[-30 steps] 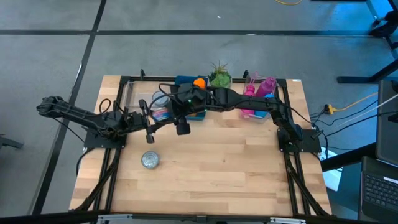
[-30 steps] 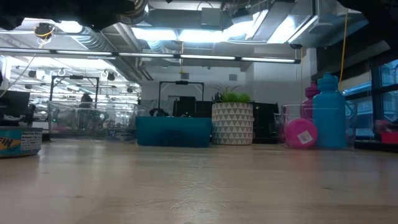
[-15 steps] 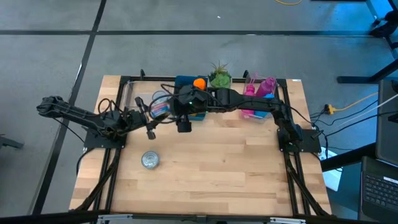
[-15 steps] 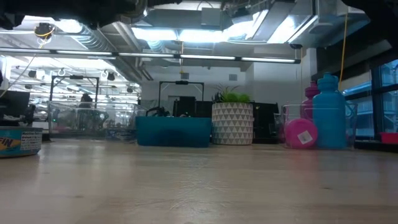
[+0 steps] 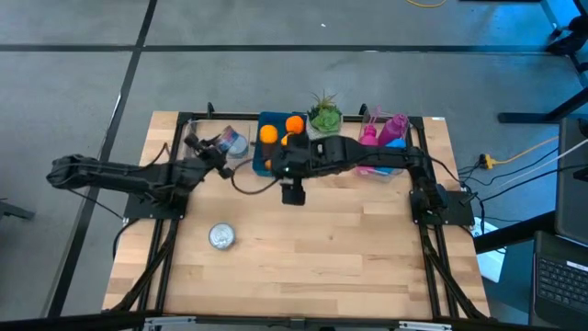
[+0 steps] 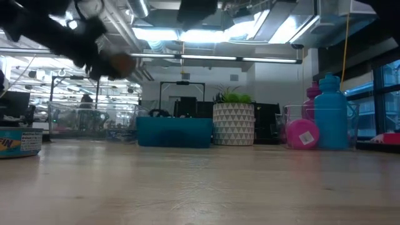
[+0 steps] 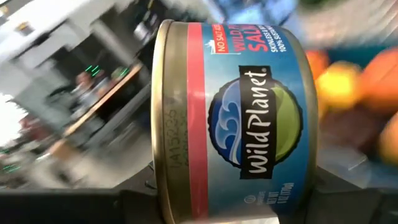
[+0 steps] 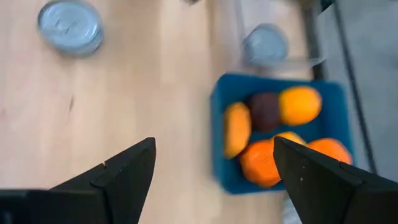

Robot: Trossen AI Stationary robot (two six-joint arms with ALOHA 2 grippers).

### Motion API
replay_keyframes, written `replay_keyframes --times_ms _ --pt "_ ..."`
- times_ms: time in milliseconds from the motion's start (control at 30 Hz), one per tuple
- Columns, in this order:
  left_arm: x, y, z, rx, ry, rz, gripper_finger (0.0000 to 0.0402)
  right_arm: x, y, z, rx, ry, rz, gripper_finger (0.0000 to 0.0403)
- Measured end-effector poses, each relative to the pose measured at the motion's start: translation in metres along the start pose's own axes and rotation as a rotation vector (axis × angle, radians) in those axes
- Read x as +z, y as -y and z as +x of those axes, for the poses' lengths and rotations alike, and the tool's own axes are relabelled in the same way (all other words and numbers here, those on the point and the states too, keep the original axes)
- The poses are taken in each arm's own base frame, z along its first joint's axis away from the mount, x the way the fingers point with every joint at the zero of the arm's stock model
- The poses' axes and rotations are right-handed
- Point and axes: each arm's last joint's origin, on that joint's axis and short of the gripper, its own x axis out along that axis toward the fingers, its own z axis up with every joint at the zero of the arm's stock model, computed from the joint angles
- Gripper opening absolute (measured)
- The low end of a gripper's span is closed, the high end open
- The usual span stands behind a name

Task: Pick & Place Food Item
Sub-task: Stack the blue and pink tuna can on top of the blue tuna can into the left transparent bin

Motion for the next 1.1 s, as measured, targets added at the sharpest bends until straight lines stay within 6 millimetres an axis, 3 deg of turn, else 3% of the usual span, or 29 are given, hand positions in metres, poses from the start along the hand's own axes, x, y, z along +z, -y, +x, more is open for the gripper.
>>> replay_keyframes --times_ms 167,333,500,733,967,1100 --pt "-0.015 0.001 0.020 0.058 -0.144 0.106 0.0170 -0.007 -0.018 0.009 0.058 -0.049 -0.007 0.0320" --pt "-0.028 0.014 0.042 0.040 -0.274 0.248 0.0170 -0.011 -0.031 0.014 0.073 -0.074 -0.021 0.0320" --pt "-0.026 0.026 0.062 0.053 -0.392 0.411 0.0170 -0.012 -0.041 0.012 0.089 -0.074 -0.032 0.0320" --pt "0.025 0.024 0.079 -0.064 -0.492 0.555 0.0170 -0.012 -0.051 0.010 0.176 -0.075 -0.038 0.0320" --pt "0.099 -0.012 0.083 -0.191 -0.583 0.376 0.0171 -0.014 -0.058 0.008 0.260 -0.085 -0.063 0.0320" --pt "0.125 -0.037 0.080 -0.235 -0.619 0.340 0.0171 -0.018 -0.062 0.006 0.296 -0.125 -0.076 0.0320"
